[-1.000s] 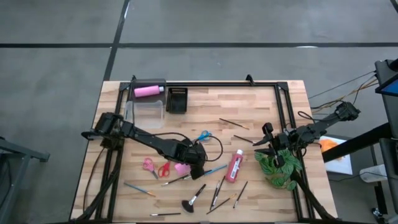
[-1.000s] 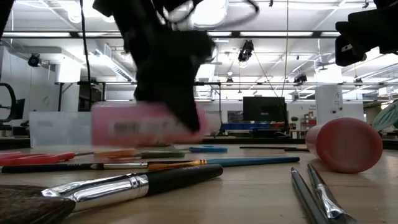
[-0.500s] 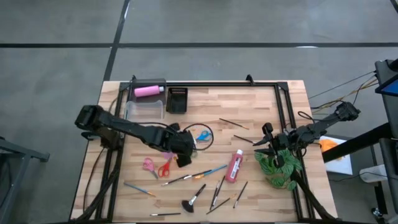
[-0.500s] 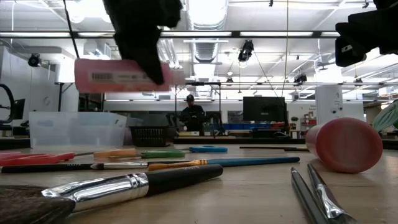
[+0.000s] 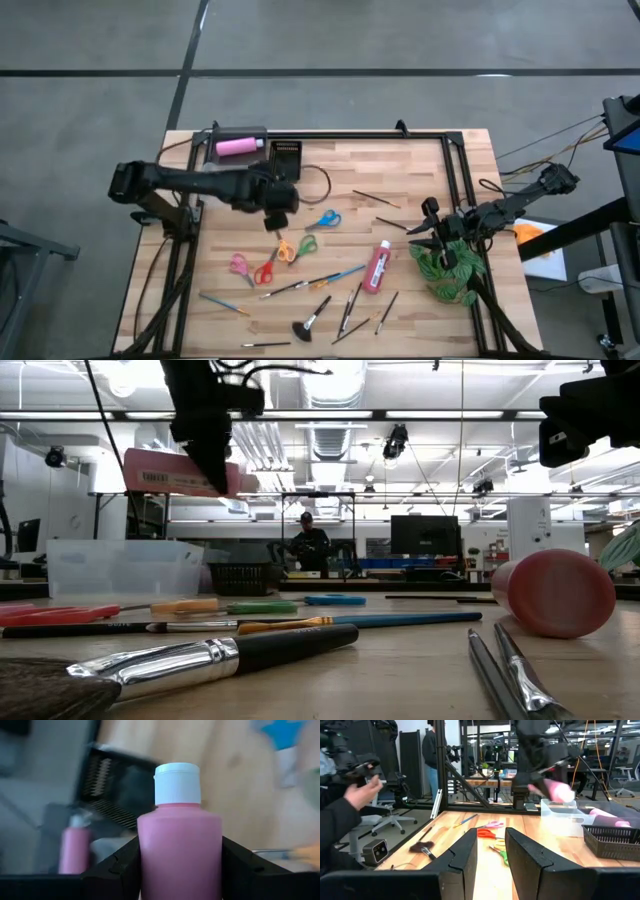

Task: Pick & Place Paint Supplies
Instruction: Put the pink bottle into the left black bin

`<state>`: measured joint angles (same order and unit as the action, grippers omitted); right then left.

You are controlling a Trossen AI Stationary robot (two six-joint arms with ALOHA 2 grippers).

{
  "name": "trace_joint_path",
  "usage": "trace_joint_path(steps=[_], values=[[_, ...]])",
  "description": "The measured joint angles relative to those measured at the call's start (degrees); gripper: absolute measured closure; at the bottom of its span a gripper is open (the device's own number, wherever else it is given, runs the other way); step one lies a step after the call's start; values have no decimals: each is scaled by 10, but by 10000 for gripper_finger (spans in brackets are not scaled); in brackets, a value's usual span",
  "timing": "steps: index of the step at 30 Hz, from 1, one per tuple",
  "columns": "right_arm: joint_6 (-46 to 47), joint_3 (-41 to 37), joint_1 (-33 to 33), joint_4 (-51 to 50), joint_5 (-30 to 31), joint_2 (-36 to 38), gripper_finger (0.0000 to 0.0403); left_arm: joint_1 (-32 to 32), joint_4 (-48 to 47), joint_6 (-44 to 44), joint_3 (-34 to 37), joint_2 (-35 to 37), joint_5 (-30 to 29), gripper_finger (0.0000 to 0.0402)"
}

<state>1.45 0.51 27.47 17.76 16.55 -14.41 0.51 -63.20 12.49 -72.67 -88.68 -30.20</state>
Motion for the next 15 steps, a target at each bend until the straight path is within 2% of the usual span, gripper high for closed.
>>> trace_joint_path(steps=[15], values=[[0, 0, 0, 0, 0, 0, 306, 212, -19, -130, 0, 1, 5, 209]])
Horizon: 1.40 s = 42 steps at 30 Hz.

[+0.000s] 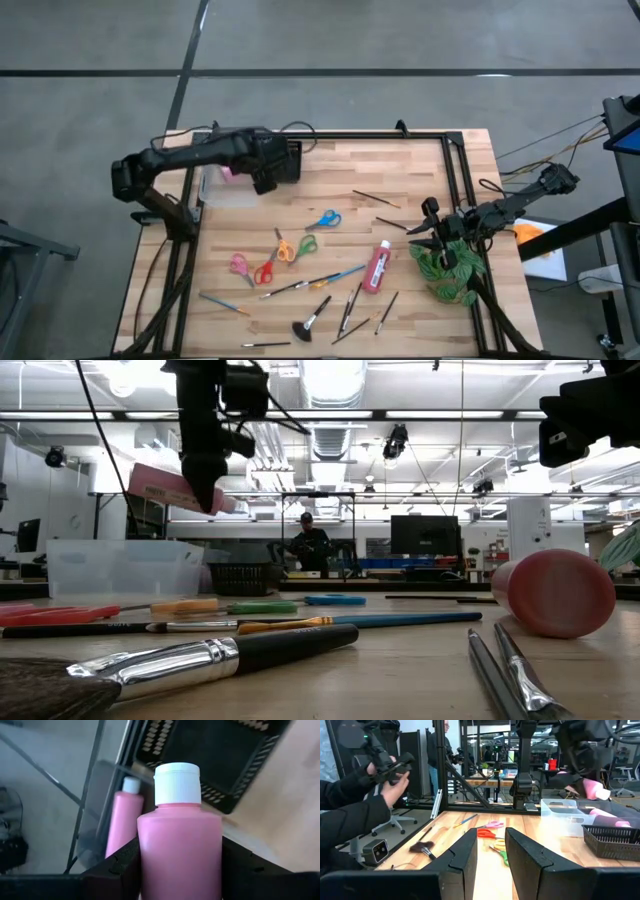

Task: Pick & Place Paint Supplies
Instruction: Put the pink bottle into the left black bin

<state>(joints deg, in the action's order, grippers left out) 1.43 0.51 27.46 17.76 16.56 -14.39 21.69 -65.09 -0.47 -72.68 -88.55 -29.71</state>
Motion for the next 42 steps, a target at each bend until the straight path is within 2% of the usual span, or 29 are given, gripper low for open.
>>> trace_joint_path(steps=[8, 21, 29, 42], values=[[0, 0, 0, 0, 0, 0, 306, 67, 15, -29, 0, 0, 60, 209], [0, 0, 0, 0, 0, 0, 306, 108, 51, -104, 1, 0, 61, 209], [0, 0, 0, 0, 0, 0, 306, 165, 140, -219, 58, 0, 69, 209], [0, 0, 0, 0, 0, 0, 306, 259, 216, -344, 117, -1, 158, 209]])
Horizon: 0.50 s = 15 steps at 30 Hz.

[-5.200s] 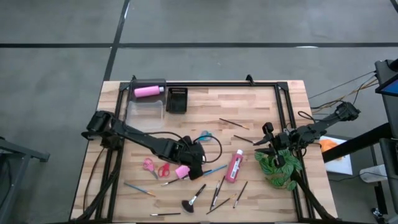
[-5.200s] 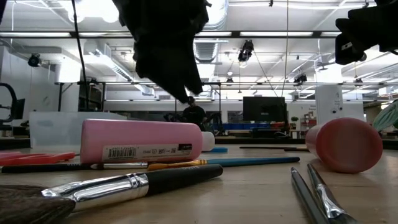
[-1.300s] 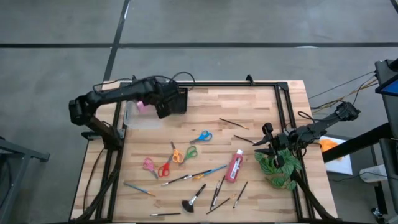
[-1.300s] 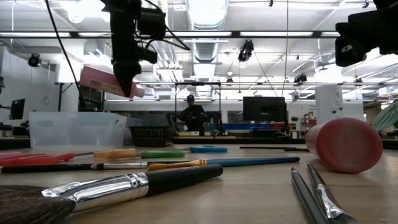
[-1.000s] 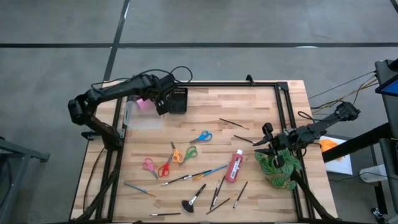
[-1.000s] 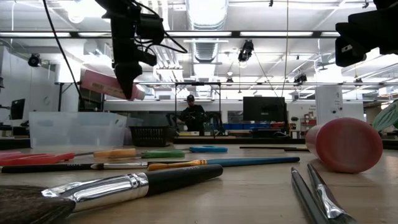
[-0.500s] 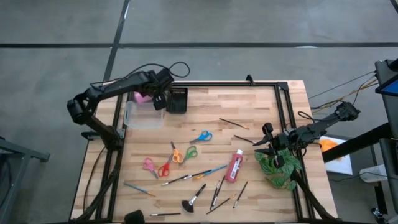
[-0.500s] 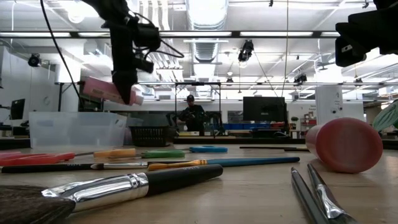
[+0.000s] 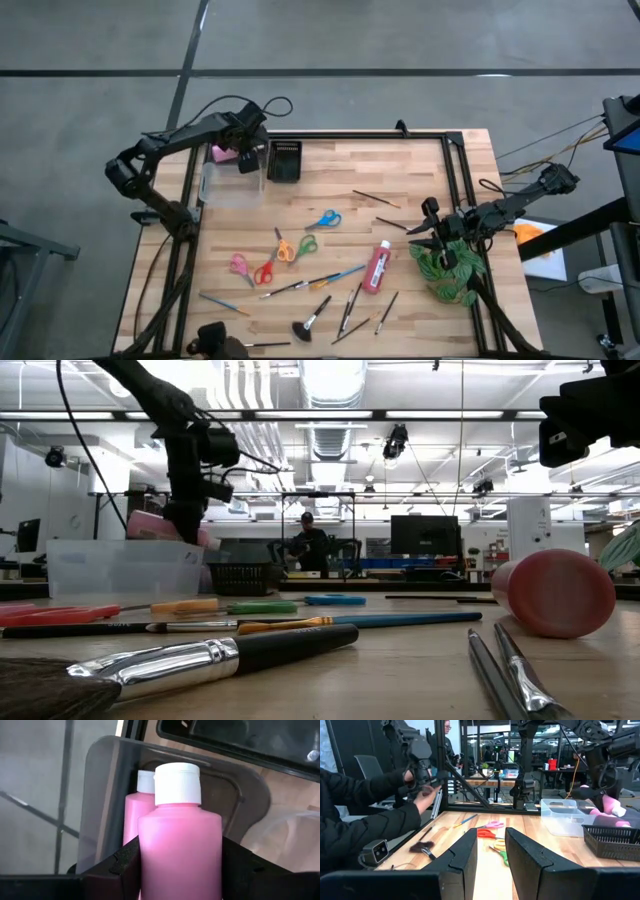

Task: Pick & Place Paint Supplies
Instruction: Put the pink bottle into the left black bin

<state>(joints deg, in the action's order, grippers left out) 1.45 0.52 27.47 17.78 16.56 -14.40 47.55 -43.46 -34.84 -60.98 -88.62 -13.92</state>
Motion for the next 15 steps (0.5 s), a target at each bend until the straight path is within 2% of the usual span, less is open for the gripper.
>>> trace_joint_path(steps=[8, 15], values=[[0, 0, 0, 0, 0, 0, 306, 39, 78, -72, 44, 0, 76, 209], [0, 0, 0, 0, 0, 0, 306, 45, 109, -74, 68, 0, 93, 209]])
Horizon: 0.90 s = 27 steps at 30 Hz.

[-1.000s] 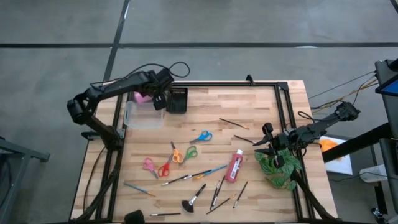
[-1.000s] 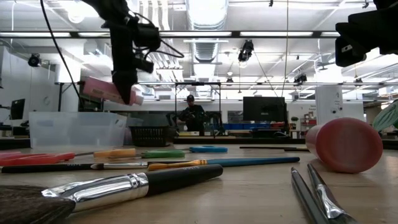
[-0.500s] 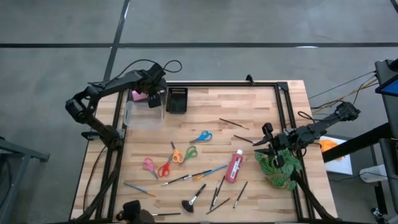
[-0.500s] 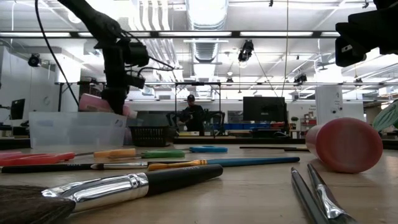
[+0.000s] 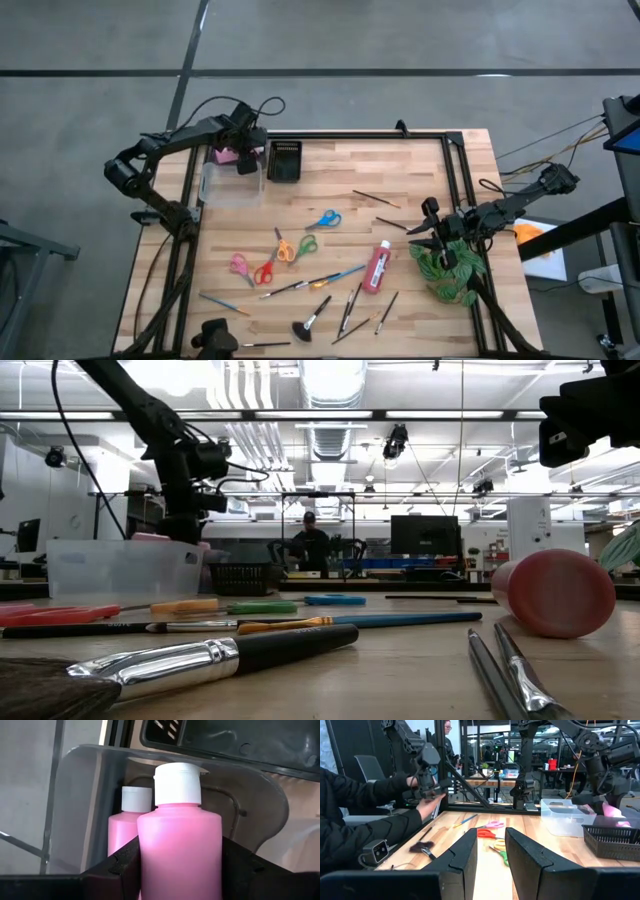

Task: Pick & Place Paint Supplies
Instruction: Put the pink bottle into the left black bin, then put the red bottle into the left black bin

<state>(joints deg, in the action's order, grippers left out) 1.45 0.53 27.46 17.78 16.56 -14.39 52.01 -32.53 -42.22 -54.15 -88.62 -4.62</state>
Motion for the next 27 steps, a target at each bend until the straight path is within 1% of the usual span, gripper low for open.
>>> trace_joint_path(steps=[4, 6, 9, 15, 18, 27], values=[[0, 0, 0, 0, 0, 0, 306, 1, 0, 0, 1, 0, 2, 207], [0, 0, 0, 0, 0, 0, 306, 1, 0, 0, 1, 0, 2, 200], [0, 0, 0, 0, 0, 0, 306, 1, 0, 2, 1, 0, 2, 179], [0, 0, 0, 0, 0, 0, 306, 1, 1, 2, 1, 0, 4, 123], [0, 0, 0, 0, 0, 0, 306, 2, 1, 2, 1, 0, 4, 107], [0, 0, 0, 0, 0, 0, 306, 3, 0, 3, 1, 0, 4, 100]])
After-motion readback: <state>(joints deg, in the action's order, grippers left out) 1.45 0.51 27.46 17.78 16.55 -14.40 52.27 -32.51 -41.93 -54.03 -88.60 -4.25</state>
